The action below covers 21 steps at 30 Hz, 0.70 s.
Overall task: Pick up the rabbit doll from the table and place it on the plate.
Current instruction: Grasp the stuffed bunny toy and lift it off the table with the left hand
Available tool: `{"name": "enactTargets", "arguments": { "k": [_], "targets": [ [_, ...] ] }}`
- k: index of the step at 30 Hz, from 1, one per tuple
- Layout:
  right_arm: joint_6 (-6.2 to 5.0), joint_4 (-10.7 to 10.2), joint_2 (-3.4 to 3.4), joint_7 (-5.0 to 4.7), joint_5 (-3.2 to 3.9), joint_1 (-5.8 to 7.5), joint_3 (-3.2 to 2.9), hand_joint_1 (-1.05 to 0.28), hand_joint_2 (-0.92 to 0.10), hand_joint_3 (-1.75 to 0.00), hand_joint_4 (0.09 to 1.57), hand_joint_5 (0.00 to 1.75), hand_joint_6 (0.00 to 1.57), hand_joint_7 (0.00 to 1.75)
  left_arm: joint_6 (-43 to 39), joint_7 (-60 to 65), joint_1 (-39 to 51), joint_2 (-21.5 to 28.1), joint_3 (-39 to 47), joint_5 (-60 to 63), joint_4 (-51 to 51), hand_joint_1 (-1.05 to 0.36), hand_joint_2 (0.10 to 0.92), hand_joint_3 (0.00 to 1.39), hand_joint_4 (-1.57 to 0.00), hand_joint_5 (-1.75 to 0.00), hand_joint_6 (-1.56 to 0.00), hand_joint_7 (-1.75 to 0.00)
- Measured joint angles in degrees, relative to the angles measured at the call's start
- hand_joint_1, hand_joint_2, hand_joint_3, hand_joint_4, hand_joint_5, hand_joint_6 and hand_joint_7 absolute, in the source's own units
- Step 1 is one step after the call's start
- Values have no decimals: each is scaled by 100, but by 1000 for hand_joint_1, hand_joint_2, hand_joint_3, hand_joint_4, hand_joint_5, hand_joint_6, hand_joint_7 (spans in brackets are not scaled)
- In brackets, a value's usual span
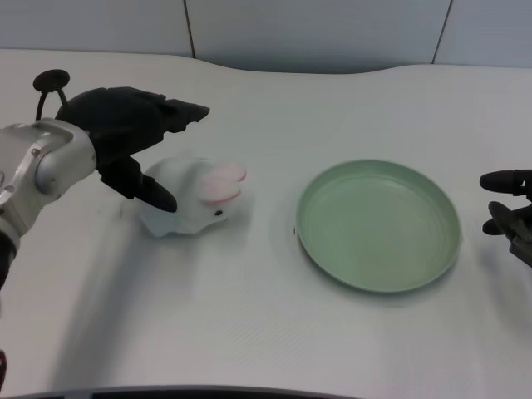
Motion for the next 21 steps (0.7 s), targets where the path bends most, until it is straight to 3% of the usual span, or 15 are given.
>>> {"name": "enactTargets", "arguments": {
  "k": [7,14,16,21],
  "targets": [
    [21,-154,7,-18,-22,102,9,-206,-921,-383,391,1330,455,922,510,-427,-853,-650,-431,12,1306,-1046,879,51,1,1,1,1],
    [21,-301,10,-13,-22,273,17,-206,-921,-382,382,1328,455,927,878,-105,-1069,-1031,-961,358,2041,-1048,891,35,1,1,1,1],
    [19,-387,11,-15,-22,315,21,-220,-921,-377,377,1326,451,927,1044,-43,-1137,-1109,-1043,399,2184,-1018,836,7,1,1,-11,-5],
    [7,-518,19,38,-10,467,40,-226,-921,-386,366,1328,441,932,1462,3,-1175,-1279,-1237,520,2461,-1026,802,0,1,1,-19,-8]
  ]
}}
